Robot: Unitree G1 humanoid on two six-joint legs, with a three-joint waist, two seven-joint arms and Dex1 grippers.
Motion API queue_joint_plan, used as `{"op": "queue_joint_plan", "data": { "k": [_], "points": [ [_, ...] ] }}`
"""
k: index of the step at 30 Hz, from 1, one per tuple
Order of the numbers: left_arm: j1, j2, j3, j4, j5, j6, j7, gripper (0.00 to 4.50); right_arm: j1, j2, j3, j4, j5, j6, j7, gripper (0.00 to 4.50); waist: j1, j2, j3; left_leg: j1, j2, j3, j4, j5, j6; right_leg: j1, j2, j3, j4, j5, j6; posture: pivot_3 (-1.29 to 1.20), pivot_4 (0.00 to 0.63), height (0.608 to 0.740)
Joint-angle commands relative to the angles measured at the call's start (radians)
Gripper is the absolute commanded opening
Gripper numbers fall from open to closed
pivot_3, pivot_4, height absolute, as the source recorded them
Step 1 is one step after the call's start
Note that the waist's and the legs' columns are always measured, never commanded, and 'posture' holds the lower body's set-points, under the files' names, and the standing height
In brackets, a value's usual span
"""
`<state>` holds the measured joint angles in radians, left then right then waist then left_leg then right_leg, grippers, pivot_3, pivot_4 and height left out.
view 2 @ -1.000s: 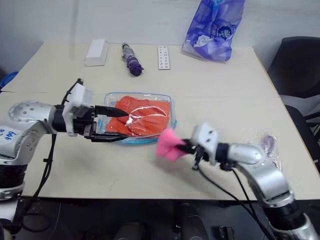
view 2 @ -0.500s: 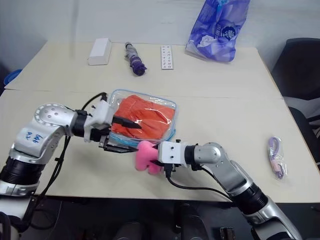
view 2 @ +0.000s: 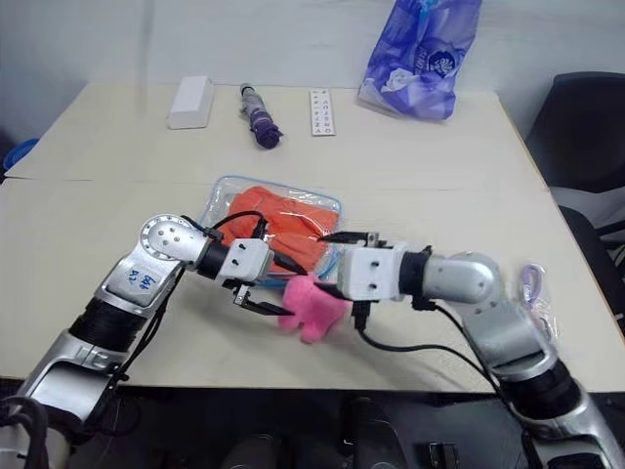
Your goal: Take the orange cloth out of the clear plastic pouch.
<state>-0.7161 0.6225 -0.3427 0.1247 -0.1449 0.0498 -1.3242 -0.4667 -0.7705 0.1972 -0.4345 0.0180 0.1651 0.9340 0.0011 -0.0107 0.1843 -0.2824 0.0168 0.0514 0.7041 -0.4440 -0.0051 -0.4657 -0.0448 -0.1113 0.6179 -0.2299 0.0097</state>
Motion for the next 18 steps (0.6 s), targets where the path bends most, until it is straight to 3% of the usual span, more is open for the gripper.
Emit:
{"op": "queue_joint_plan", "data": {
  "k": [1, 3, 7, 14, 18],
  "points": [
    [-0.011, 0.010, 0.013, -0.013, 0.003, -0.018, -0.026, 3.57, -0.031, -0.031, 0.016, 0.142, -0.106, -0.174, -0.015, 3.41, -0.001, 0.000, 0.000, 0.000, 0.000, 0.000, 0.000, 0.000, 0.001, 0.000, 0.000, 0.000, 0.000, 0.000, 0.000, 0.00, 0.150, 0.740],
    [-0.005, 0.021, 0.023, -0.020, -0.006, -0.014, -0.039, 3.23, -0.056, -0.005, 0.042, 0.222, -0.146, -0.240, -0.038, 3.43, -0.004, 0.000, 0.000, 0.000, 0.000, 0.001, 0.000, 0.000, 0.001, 0.000, 0.000, 0.001, 0.000, 0.000, 0.000, 0.00, 0.150, 0.740],
    [0.017, 0.043, 0.053, -0.050, -0.033, 0.013, -0.057, 2.07, -0.112, 0.044, 0.115, 0.372, -0.248, -0.400, -0.078, 3.43, -0.007, 0.000, 0.000, 0.001, 0.001, 0.002, -0.001, 0.000, 0.000, 0.000, 0.001, 0.001, 0.001, 0.000, 0.000, 0.00, 0.150, 0.740],
    [0.056, 0.073, 0.086, -0.096, -0.058, 0.055, -0.064, 0.01, -0.169, 0.119, 0.169, 0.486, -0.282, -0.520, -0.077, 3.43, -0.004, 0.000, 0.000, 0.001, 0.001, 0.001, -0.001, 0.000, 0.001, 0.000, 0.000, 0.001, 0.000, 0.000, 0.000, 0.00, 0.150, 0.740],
    [0.080, 0.089, 0.100, -0.130, -0.056, 0.094, -0.050, 0.01, -0.197, 0.164, 0.187, 0.531, -0.283, -0.544, -0.078, 3.43, -0.003, 0.000, 0.000, 0.001, 0.001, 0.000, 0.000, 0.000, 0.001, 0.000, 0.000, 0.000, 0.000, 0.000, 0.000, 0.00, 0.150, 0.740]
  ]
}}
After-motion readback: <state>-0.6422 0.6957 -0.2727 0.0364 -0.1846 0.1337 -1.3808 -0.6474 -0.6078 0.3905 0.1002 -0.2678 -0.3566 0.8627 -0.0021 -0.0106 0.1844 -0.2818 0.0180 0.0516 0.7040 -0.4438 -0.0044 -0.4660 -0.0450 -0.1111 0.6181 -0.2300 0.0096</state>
